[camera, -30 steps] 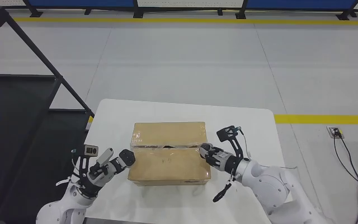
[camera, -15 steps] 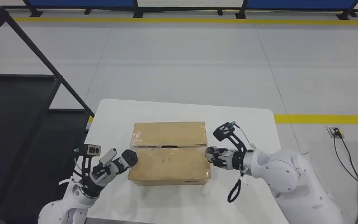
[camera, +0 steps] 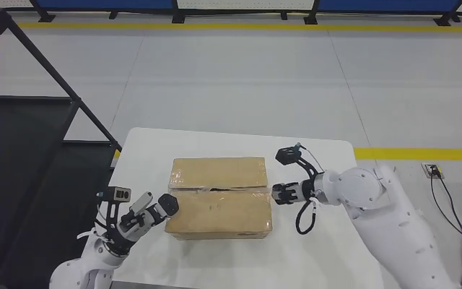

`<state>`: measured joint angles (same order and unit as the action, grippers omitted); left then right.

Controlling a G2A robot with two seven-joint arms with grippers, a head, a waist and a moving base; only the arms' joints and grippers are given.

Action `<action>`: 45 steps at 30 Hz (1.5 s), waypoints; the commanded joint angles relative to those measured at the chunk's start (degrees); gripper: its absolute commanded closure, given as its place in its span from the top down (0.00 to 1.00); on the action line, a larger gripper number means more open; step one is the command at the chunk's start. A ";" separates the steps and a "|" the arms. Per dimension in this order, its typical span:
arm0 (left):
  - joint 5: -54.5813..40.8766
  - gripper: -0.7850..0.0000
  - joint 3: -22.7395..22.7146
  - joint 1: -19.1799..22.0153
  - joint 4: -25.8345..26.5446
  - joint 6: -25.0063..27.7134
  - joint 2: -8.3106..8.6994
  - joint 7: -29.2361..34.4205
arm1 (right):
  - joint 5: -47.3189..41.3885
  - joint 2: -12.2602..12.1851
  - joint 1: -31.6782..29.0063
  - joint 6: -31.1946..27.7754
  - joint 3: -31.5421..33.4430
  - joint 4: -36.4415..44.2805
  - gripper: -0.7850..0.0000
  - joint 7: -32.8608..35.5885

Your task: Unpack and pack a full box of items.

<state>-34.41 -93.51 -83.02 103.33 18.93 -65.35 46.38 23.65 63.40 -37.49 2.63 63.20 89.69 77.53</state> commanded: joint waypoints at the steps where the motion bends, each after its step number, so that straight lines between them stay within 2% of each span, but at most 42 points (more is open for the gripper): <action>1: 0.02 1.00 0.09 0.05 -0.12 -0.04 0.01 -0.10 | 0.08 0.25 1.90 0.34 -1.20 -2.02 0.00 0.48; 11: 0.06 1.00 0.43 0.39 -0.66 -0.24 0.06 -0.42 | -2.13 0.97 5.24 -1.88 -4.17 -6.31 0.00 -1.23; 19: 0.28 1.00 0.61 0.62 -0.60 -0.29 0.12 -0.51 | -1.93 0.47 3.88 -3.15 -3.09 -3.87 0.00 -3.72; 21: 0.22 1.00 0.64 0.63 -0.56 -0.27 0.13 -0.64 | -1.70 0.19 2.81 -5.72 -2.53 -1.94 0.00 -4.74; 26: 0.15 1.00 0.75 0.66 -0.57 -0.17 0.15 -0.68 | 3.11 -0.85 -1.15 -9.20 0.34 3.23 0.00 -11.12; 31: 0.10 1.00 0.86 0.45 -0.47 0.10 0.17 -0.63 | 11.75 -1.60 -6.23 -11.61 1.97 8.86 0.00 -21.10; 40: -0.40 1.00 0.17 -0.48 -0.15 0.94 0.26 -0.50 | 24.80 -2.13 -13.97 -10.57 2.97 15.58 0.00 -35.42; 45: -0.52 1.00 -0.06 -0.94 0.13 1.25 0.30 -0.28 | 28.70 -2.07 -16.09 -8.65 2.54 17.08 0.00 -37.95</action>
<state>-34.90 -93.53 -83.87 103.41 20.15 -65.05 46.07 52.14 61.31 -53.48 -6.36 65.77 106.71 39.54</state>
